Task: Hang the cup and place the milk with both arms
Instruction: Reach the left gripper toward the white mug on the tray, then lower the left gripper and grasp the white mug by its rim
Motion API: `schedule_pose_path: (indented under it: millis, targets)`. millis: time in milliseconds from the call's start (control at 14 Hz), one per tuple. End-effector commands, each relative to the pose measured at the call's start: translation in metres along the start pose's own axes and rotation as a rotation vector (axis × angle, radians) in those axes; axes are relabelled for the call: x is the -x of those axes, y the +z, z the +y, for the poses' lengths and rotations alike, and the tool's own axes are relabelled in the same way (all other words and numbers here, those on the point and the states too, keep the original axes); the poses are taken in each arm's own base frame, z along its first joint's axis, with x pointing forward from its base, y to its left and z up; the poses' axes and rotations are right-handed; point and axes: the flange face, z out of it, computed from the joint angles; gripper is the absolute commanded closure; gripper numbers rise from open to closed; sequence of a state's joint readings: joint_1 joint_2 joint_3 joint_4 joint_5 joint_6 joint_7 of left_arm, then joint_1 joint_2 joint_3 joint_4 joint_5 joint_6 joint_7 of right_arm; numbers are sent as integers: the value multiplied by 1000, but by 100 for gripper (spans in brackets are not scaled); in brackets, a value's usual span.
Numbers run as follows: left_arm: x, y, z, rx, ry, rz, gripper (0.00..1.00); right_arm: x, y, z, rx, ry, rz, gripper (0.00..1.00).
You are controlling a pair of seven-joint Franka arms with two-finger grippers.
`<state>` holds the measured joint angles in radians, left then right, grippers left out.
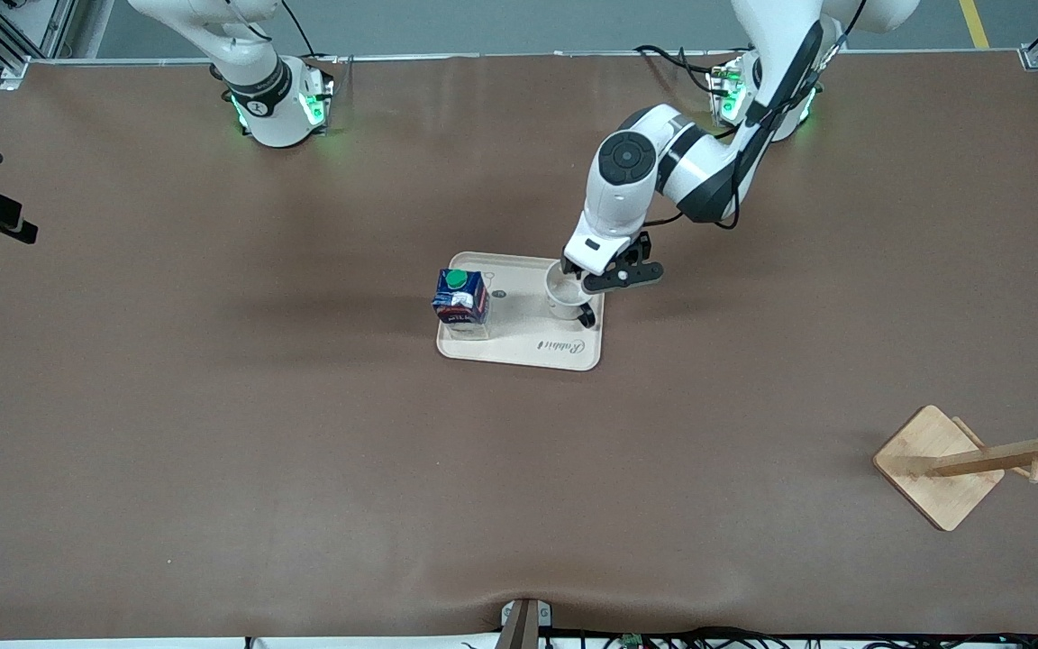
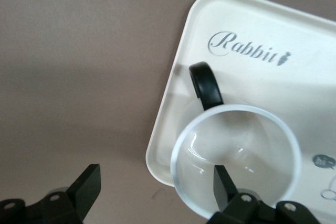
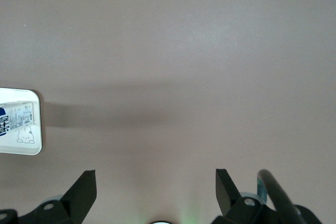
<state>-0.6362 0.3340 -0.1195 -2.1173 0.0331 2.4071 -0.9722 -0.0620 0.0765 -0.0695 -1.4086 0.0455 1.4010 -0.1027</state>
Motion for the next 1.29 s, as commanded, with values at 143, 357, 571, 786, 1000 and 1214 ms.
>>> schedule_pose_path:
  millis: [143, 357, 571, 786, 1000, 1214]
  targets:
    - [-7, 27, 2, 6, -51, -14, 71, 1, -4, 1, -10, 15, 5, 0]
    - [-6, 27, 6, 17, -39, -4, 100, 1, -4, 1, -10, 15, 7, 0]
    - [-13, 22, 9, 36, -32, 10, 100, 1, -4, 0, -19, 15, 6, 0]
    - [-19, -11, 10, 70, -38, 44, 100, 1, -4, 1, -21, 16, 7, 0]
    - [-36, -67, -1, 91, -39, 80, 100, -3, 2, 2, -18, 17, -4, 0]
    - [-56, -131, -36, 58, 16, 87, 100, -5, 5, 2, -20, 17, -9, 0]
